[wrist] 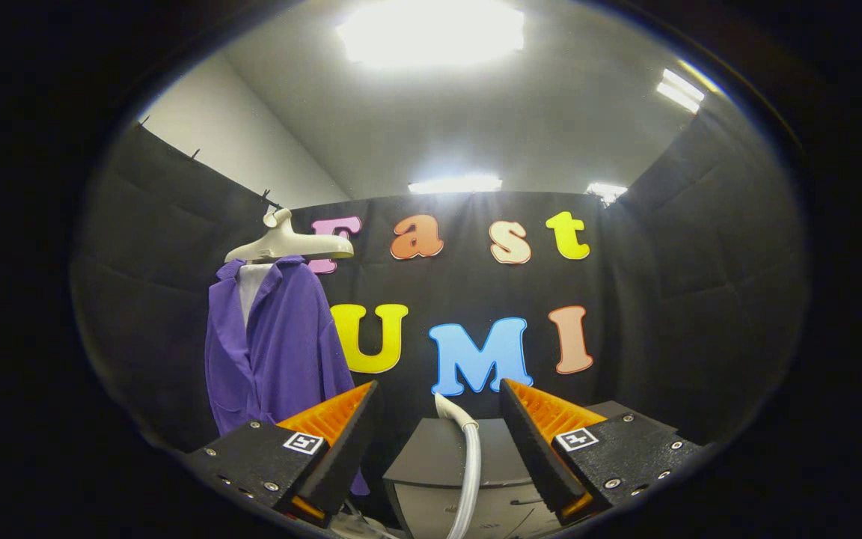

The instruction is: Iron the clothes twice with a garment steamer, once on the left side and once on the right side.

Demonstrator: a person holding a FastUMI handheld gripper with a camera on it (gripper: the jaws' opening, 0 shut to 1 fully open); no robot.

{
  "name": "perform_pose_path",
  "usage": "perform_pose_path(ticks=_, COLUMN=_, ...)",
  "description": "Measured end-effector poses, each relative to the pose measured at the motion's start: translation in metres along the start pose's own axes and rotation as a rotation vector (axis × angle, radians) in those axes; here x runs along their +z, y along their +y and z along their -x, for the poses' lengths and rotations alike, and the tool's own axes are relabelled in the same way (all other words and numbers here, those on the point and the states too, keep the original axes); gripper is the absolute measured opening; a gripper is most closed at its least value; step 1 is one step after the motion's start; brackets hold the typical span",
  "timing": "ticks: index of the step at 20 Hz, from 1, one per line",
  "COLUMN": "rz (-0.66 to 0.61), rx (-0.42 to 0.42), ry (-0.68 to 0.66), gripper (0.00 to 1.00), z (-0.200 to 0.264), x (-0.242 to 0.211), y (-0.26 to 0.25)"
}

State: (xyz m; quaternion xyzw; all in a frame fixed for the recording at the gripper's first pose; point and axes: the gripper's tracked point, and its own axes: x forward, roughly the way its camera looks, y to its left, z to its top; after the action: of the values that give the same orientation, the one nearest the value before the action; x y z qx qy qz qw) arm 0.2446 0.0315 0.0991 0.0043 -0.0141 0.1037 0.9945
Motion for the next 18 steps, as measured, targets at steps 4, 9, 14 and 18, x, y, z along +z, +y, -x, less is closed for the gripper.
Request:
perform_pose_path(ticks=4, rz=-0.086, rx=0.040, ry=0.067, gripper=0.96, z=-0.046, x=-0.014, y=-0.017)
perform_pose_path(ticks=9, rz=-0.118, rx=0.074, ry=0.163, gripper=0.95, z=-0.107, x=-0.034, y=-0.042)
perform_pose_path(ticks=14, rz=-0.200, rx=0.134, ry=0.273, gripper=0.95, z=-0.170, x=-0.061, y=-0.052)
perform_pose_path(ticks=18, rz=-0.307, rx=0.185, ry=0.402, gripper=0.95, z=-0.217, x=-0.096, y=-0.052)
